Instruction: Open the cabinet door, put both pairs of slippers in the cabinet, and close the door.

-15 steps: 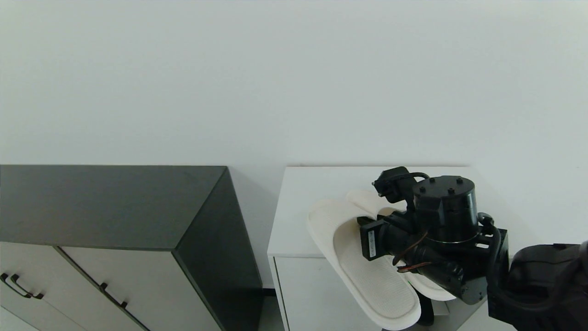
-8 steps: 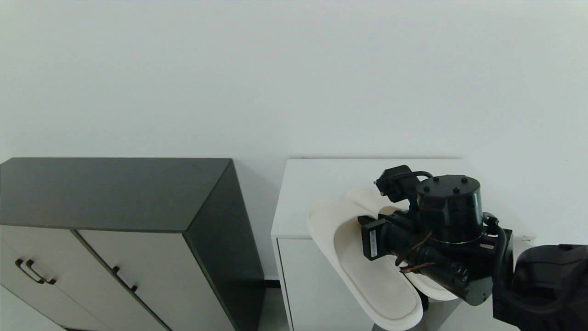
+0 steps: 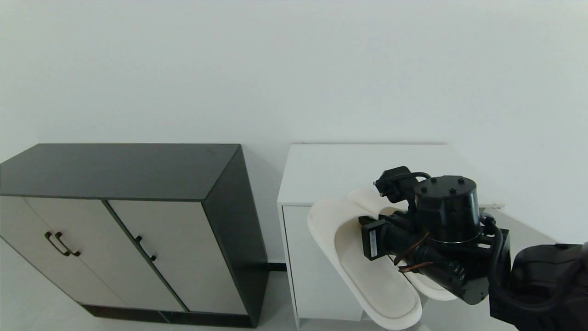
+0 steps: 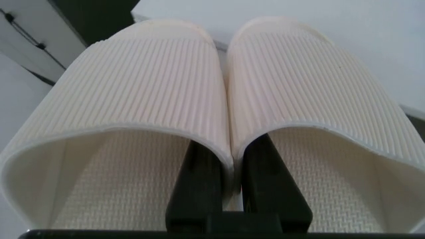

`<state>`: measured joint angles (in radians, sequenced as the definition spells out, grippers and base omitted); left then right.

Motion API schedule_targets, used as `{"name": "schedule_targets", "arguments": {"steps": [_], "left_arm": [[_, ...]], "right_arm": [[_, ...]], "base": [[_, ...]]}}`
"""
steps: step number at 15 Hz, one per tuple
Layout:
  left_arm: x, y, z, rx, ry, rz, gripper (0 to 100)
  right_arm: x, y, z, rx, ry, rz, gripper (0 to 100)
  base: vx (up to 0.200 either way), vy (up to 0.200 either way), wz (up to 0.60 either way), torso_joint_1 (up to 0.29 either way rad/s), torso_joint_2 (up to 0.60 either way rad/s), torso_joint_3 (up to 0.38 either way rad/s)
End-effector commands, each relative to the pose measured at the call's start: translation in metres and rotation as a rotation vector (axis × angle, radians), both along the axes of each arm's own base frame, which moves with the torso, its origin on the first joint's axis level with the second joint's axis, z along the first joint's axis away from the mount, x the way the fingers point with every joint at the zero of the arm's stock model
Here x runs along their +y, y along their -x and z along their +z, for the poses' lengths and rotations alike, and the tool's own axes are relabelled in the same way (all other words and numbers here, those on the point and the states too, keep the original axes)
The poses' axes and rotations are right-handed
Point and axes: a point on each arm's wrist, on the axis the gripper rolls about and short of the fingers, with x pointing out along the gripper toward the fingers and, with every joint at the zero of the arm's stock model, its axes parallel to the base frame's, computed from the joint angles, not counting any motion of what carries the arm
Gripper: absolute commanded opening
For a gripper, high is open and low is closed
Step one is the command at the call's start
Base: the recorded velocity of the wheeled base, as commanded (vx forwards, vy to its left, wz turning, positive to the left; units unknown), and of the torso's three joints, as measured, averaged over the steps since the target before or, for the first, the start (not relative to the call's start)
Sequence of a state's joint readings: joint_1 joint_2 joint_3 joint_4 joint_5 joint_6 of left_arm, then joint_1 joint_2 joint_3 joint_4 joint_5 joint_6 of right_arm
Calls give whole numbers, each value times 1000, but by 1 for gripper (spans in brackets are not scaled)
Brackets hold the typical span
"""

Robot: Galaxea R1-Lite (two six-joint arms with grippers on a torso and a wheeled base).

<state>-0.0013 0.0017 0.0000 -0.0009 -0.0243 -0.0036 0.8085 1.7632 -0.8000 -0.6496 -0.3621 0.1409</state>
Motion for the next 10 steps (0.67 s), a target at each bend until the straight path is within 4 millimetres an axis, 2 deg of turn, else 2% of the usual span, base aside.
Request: {"name": "schedule_targets", "arguments": {"steps": [1,10], "left_arm": [[0,0,0,-1,1,-1,0],[0,0,0,-1,1,-1,0]], "right_arm": [[1,-1,-3,7,7,0,0],[1,-1,-3,6,6,0,0]], "base": [[0,0,0,0,0,0],[0,0,0,0,0,0]]}}
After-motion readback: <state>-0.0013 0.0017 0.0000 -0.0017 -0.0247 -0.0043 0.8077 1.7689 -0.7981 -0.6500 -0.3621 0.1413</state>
